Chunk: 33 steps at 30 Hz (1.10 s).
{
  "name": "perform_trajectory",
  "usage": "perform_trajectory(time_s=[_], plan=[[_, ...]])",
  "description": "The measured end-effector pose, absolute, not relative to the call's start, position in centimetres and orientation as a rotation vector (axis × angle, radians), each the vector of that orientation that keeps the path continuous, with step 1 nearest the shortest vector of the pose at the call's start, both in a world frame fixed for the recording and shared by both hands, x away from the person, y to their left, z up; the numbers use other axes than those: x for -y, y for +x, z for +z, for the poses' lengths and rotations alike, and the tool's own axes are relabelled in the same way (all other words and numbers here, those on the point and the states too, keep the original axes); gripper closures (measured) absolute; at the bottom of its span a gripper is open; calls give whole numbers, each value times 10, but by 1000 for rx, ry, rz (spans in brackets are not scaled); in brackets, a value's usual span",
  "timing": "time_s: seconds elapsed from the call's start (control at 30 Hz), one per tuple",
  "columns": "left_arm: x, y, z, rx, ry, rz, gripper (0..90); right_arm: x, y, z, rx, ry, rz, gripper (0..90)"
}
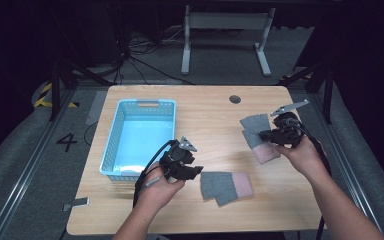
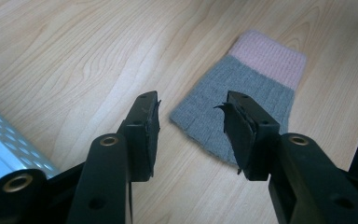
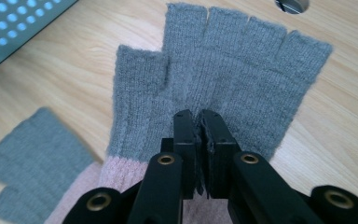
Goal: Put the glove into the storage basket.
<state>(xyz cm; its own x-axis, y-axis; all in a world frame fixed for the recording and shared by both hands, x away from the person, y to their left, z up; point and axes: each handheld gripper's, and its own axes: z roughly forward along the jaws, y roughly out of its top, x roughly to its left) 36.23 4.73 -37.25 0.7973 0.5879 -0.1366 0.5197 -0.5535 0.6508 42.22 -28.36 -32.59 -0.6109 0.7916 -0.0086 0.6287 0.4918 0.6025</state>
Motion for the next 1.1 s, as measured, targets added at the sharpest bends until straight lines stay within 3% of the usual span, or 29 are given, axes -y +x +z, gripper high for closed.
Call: perform_trajectory(time_s=[0.23, 0.5, 0.77, 0.97, 1.1], plan=[[-48, 363, -370, -801, 2272, 133, 618, 269, 403, -321, -2523, 1092, 841, 857], [-49, 363, -369, -814, 2261, 131, 584, 257, 385, -321, -2593, 1003, 838, 857], [-52, 362, -366, -814, 2236, 144, 618, 245, 377, -330, -2669, 943, 832, 856], [-53, 367, -368, -857, 2225, 67, 627, 229, 371, -341, -2736, 877, 805, 856], [-53, 365, -367, -842, 2233, 119, 639, 219, 369, -353, -2785, 852, 781, 855]])
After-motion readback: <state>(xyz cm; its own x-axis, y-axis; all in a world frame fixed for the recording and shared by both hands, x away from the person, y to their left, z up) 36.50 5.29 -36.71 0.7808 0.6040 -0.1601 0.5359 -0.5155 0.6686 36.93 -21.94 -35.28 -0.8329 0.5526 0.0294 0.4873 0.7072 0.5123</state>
